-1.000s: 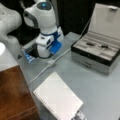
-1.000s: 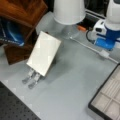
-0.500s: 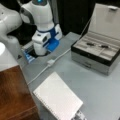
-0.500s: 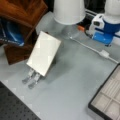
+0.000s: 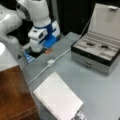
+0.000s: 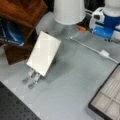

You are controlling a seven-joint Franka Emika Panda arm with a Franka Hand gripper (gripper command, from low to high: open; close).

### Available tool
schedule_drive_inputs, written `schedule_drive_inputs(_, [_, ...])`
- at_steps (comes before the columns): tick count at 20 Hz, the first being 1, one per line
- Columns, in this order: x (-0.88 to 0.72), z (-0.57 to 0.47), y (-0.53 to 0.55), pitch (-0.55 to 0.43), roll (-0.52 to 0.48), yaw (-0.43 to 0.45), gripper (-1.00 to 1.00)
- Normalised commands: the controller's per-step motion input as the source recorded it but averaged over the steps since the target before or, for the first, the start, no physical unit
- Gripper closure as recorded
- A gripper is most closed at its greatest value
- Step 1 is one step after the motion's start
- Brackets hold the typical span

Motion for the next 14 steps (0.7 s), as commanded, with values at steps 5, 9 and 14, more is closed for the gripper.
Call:
schedule_drive_inputs(5, [-0.09, 0.00, -0.21, -0.037, -0.043, 0.043, -1.00])
schedule_drive_inputs(9, [-0.06, 0.10, -0.25, 0.019, -0.045, 0.043, -1.00])
schedule_drive_inputs(14, [0.04, 0.27, -0.21, 0.045, -0.081, 0.068, -1.00])
